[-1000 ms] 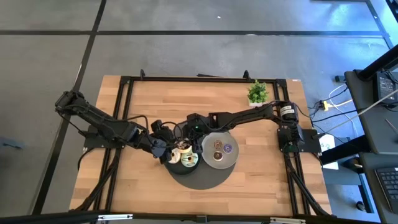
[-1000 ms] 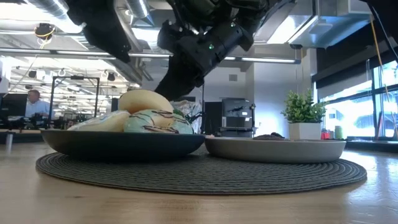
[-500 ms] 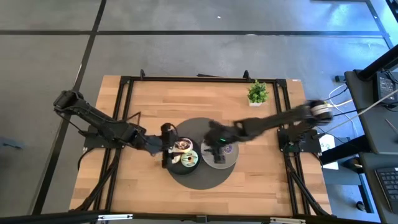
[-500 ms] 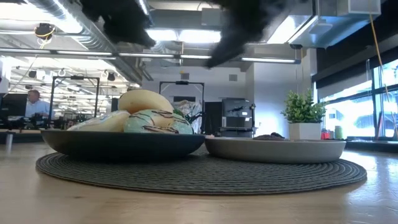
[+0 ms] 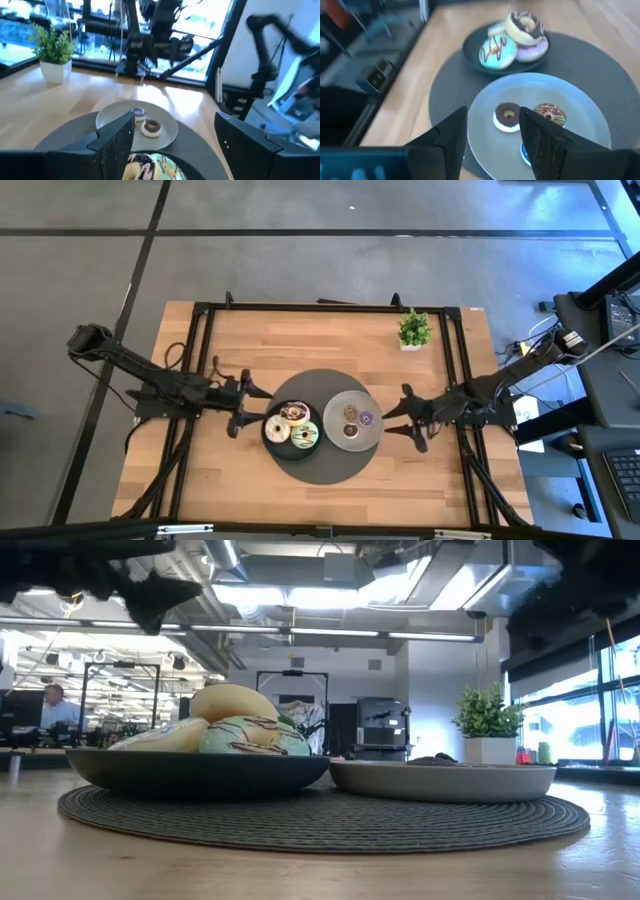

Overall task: Pick & Place donuts
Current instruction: Return to Home Position

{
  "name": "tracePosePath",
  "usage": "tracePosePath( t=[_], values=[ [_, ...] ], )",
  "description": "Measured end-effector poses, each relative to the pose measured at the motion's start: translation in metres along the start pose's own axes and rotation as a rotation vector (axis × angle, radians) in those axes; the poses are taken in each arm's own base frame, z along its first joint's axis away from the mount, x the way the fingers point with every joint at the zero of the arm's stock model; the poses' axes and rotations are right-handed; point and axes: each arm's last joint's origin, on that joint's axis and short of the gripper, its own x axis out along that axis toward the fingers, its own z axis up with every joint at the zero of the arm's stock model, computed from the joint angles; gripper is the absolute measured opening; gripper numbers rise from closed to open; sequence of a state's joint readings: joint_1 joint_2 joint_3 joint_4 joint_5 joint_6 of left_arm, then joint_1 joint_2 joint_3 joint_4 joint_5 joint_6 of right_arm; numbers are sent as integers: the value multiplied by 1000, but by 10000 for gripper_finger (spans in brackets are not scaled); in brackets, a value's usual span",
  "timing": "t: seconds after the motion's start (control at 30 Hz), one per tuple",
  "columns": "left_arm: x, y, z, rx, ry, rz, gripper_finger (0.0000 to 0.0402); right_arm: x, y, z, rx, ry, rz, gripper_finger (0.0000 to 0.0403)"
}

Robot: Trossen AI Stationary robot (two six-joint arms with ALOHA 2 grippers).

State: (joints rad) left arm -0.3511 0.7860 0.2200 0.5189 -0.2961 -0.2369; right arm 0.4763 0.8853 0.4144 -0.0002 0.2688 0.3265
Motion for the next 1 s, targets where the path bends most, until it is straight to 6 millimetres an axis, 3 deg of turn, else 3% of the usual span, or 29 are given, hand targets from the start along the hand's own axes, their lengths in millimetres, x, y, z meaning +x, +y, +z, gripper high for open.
tracePosePath(
  t=[0.13, 0.43, 1.0],
  values=[
    [-15, 7, -11, -19, -59, -28, 269, -6, -14, -30, 27, -151, 72, 181],
    [-36, 22, -24, -13, -127, -12, 269, -23, -32, -59, 32, -352, 148, 181],
    [-58, 36, -23, 29, -158, 56, 269, -40, -37, -55, -68, -442, 183, 181]
  ],
)
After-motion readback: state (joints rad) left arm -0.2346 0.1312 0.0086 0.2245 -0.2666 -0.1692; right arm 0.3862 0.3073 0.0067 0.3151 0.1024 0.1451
